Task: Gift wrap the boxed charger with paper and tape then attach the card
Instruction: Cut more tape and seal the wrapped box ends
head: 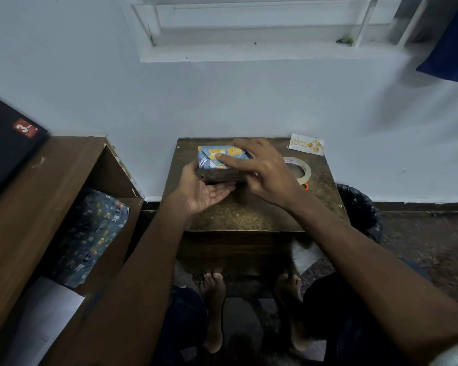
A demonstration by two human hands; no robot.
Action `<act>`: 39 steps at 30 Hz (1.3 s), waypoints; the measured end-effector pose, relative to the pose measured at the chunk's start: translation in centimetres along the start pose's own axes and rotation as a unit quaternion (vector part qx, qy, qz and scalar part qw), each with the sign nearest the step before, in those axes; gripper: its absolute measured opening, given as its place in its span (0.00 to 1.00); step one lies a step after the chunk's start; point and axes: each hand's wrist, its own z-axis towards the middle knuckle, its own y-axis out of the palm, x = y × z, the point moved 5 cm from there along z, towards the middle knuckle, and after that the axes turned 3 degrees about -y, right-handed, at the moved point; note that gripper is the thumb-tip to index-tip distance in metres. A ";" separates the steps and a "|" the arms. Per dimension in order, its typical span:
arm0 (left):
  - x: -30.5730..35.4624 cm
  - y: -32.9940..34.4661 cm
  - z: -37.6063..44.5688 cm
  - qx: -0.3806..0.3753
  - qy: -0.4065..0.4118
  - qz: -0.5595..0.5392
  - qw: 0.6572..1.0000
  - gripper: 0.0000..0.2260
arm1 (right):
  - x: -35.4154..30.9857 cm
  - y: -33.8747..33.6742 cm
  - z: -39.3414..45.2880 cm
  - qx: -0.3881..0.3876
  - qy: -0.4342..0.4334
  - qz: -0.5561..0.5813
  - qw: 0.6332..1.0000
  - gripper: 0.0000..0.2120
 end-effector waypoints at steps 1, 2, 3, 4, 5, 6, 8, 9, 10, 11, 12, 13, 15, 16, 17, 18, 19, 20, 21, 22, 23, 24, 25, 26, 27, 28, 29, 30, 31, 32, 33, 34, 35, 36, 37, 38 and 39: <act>0.0 -0.2 0.0 0.002 -0.004 0.012 1.000 0.34 | 0.0 -0.1 0.1 0.000 0.001 0.006 1.000 0.30; 0.0 -0.4 0.1 0.011 -0.008 0.042 0.999 0.35 | 0.0 -0.1 0.1 -0.001 0.005 0.011 1.000 0.30; 0.1 -0.6 0.1 0.033 -0.006 0.089 0.995 0.35 | 0.0 -0.1 0.1 -0.001 0.011 0.015 1.000 0.30; 0.4 -0.8 0.0 0.067 0.008 0.155 0.986 0.33 | 0.0 -0.2 0.1 -0.001 0.018 0.019 1.000 0.29; 0.9 -1.2 -0.1 0.112 0.033 0.227 0.967 0.30 | 0.2 -0.2 0.1 -0.001 0.025 0.022 0.999 0.29; 1.5 -1.6 -0.4 0.159 0.064 0.298 0.939 0.26 | 0.3 -0.2 0.1 -0.003 0.031 0.025 0.999 0.28; 2.9 -2.5 -0.9 0.246 0.138 0.423 0.861 0.20 | 0.6 -0.3 0.3 -0.006 0.037 0.028 0.999 0.26; 3.5 -2.8 -1.3 0.272 0.178 0.465 0.824 0.17 | 0.6 -0.3 0.5 -0.006 0.037 0.031 0.999 0.25; 3.9 -2.8 -1.5 0.281 0.221 0.483 0.799 0.14 | 0.6 -0.4 0.7 -0.007 0.037 0.034 0.999 0.24; 4.2 -2.5 -1.8 0.275 0.264 0.480 0.790 0.12 | 0.7 -0.4 1.1 -0.009 0.035 0.038 0.999 0.23; 4.4 -1.9 -2.4 0.265 0.306 0.457 0.792 0.12 | 0.6 -0.4 1.4 -0.011 0.033 0.041 0.999 0.22; 4.6 -1.1 -3.1 0.258 0.345 0.417 0.800 0.13 | 0.7 -0.4 1.6 -0.012 0.032 0.044 0.998 0.21; 5.0 0.8 -4.8 0.219 0.432 0.310 0.818 0.16 | 0.8 -0.2 1.8 -0.011 0.032 0.050 0.998 0.21; 5.2 1.5 -5.5 0.182 0.477 0.265 0.818 0.17 | 0.7 0.0 1.8 -0.011 0.033 0.053 0.998 0.21; 5.3 2.2 -6.0 0.144 0.516 0.249 0.807 0.17 | 0.7 0.2 1.7 -0.009 0.031 0.056 0.998 0.21; 5.2 2.7 -6.4 0.116 0.545 0.261 0.788 0.16 | 0.5 0.3 1.6 -0.004 0.028 0.059 0.998 0.20; 5.2 3.2 -6.6 0.100 0.561 0.291 0.768 0.14 | 0.3 0.3 1.4 0.006 0.024 0.064 0.998 0.20; 5.1 3.5 -6.5 0.092 0.569 0.325 0.750 0.12 | 0.2 0.3 1.3 0.018 0.022 0.070 0.997 0.20; 4.9 3.8 -6.4 0.088 0.570 0.351 0.738 0.10 | 0.2 0.2 1.1 0.031 0.023 0.076 0.996 0.21; 4.8 4.0 -6.3 0.086 0.567 0.365 0.733 0.09 | 0.3 0.1 1.0 0.045 0.029 0.081 0.995 0.21; 4.6 4.2 -6.3 0.084 0.564 0.370 0.733 0.09 | 0.5 0.1 0.9 0.058 0.039 0.087 0.994 0.21; 4.5 4.2 -6.2 0.081 0.563 0.372 0.734 0.10 | 0.6 0.1 0.7 0.071 0.051 0.095 0.992 0.20; 4.5 4.3 -6.2 0.079 0.565 0.375 0.731 0.10 | 0.9 0.2 0.6 0.084 0.062 0.104 0.989 0.19; 4.6 4.2 -6.1 0.078 0.568 0.380 0.726 0.11 | 1.0 0.4 0.5 0.098 0.070 0.113 0.986 0.17; 4.6 4.3 -6.2 0.080 0.573 0.390 0.717 0.11 | 1.1 0.5 0.5 0.112 0.075 0.121 0.983 0.15; 4.7 4.2 -6.1 0.083 0.577 0.399 0.708 0.11 | 1.2 0.6 0.5 0.124 0.080 0.128 0.981 0.13; 4.8 4.3 -6.2 0.085 0.581 0.407 0.700 0.11 | 1.3 0.5 0.5 0.134 0.083 0.134 0.978 0.11; 4.9 4.3 -6.2 0.084 0.584 0.413 0.694 0.10 | 1.4 0.5 0.5 0.139 0.085 0.139 0.977 0.10; 5.0 4.4 -6.2 0.085 0.587 0.421 0.686 0.10 | 1.6 0.5 0.5 0.140 0.086 0.144 0.976 0.10; 5.1 4.5 -6.2 0.086 0.591 0.431 0.676 0.10 | 1.7 0.5 0.5 0.139 0.089 0.148 0.975 0.10; 5.0 4.6 -6.2 0.089 0.594 0.441 0.667 0.10 | 1.8 0.5 0.5 0.137 0.091 0.153 0.974 0.10; 5.0 4.6 -6.3 0.089 0.597 0.448 0.660 0.10 | 2.0 0.5 0.5 0.135 0.094 0.157 0.974 0.10; 5.0 4.7 -6.3 0.087 0.599 0.455 0.654 0.10 | 2.1 0.5 0.5 0.134 0.096 0.159 0.973 0.10; 5.0 4.7 -6.4 0.080 0.601 0.463 0.646 0.11 | 2.1 0.5 0.5 0.134 0.098 0.157 0.973 0.10; 4.9 4.7 -6.5 0.069 0.604 0.476 0.635 0.12 | 2.0 0.4 0.5 0.136 0.099 0.154 0.974 0.09; 4.8 4.7 -6.5 0.060 0.607 0.491 0.622 0.13 | 1.9 0.3 0.5 0.138 0.100 0.150 0.974 0.09; 4.8 4.6 -6.5 0.056 0.610 0.504 0.608 0.15 | 1.9 0.2 0.4 0.143 0.098 0.141 0.975 0.08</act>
